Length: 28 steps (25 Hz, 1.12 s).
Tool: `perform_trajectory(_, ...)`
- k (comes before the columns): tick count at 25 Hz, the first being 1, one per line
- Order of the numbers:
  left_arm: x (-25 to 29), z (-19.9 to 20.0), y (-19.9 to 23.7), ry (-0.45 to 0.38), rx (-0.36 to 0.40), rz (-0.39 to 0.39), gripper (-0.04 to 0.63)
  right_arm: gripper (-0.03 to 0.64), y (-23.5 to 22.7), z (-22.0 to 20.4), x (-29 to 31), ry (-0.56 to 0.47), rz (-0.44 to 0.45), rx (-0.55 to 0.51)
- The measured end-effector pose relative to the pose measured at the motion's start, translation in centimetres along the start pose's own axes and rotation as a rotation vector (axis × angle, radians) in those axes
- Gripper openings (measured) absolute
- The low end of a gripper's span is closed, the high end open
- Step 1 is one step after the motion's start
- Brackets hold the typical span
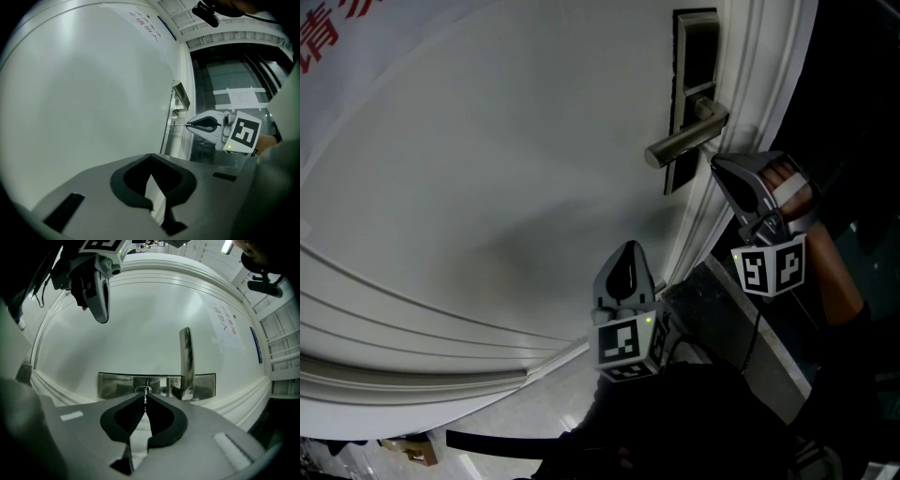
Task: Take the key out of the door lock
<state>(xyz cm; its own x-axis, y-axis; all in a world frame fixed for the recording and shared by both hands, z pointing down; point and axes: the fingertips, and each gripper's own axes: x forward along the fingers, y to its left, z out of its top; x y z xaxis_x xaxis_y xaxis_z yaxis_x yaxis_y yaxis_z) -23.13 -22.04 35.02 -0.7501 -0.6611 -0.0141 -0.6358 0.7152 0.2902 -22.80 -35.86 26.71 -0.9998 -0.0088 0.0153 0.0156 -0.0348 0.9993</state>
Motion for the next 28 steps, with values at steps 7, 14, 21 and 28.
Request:
perform_trajectory(7,-0.05,-0.11,0.11,-0.001,0.009,0.000,0.000,0.012,-0.03,-0.01,0.00,0.001,-0.001,0.000)
perform_trajectory(14,0.05,-0.07,0.14,-0.001,0.009,0.003,0.000,0.012,0.00,-0.13,0.00,0.003,-0.003,-0.001)
perform_trajectory(21,0.14,-0.02,-0.13,0.005,0.008,-0.013,0.000,0.012,-0.01,-0.04,-0.04,-0.002,-0.006,0.000)
perform_trajectory(28,0.13,-0.47,-0.02,0.000,0.021,-0.019,0.000,0.012,0.01,-0.02,-0.12,-0.003,-0.004,0.001)
